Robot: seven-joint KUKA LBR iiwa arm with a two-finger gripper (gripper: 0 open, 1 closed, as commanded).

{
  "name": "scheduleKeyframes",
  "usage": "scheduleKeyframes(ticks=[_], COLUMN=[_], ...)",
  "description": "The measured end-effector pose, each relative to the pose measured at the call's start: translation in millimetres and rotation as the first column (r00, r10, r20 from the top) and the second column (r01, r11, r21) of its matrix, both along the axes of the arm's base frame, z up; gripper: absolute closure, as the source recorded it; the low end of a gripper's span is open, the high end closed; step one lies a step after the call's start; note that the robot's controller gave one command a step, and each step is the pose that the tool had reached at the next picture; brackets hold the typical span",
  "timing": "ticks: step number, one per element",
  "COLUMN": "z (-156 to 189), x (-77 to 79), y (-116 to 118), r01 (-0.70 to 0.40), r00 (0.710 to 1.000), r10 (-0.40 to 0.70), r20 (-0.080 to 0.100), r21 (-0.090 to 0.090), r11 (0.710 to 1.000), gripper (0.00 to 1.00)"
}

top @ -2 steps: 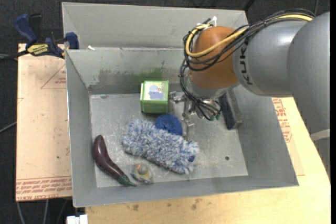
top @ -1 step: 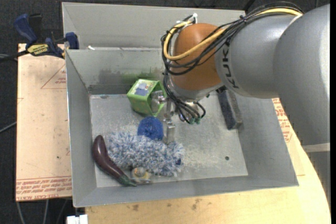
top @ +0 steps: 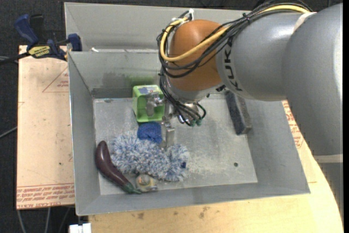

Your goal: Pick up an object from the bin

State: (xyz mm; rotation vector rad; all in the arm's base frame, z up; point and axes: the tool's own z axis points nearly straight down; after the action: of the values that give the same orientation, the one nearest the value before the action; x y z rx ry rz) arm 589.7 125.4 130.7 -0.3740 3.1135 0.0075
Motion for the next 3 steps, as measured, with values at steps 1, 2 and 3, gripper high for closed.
scheduleKeyframes(ticks=[1,2,3], z=[50.0,37.3,-11.1], x=[1.2,2.3,-11.2], y=[4.7,18.5,27.9], r01=[0.003,-0.005,-0.216], r00=[1.0,1.0,0.976], r10=[-0.003,0.005,0.216], r20=[-0.008,0.012,-0.005], r21=[-0.005,0.0,-0.004], r11=[1.0,1.0,0.976], gripper=[0.0,0.0,0.0])
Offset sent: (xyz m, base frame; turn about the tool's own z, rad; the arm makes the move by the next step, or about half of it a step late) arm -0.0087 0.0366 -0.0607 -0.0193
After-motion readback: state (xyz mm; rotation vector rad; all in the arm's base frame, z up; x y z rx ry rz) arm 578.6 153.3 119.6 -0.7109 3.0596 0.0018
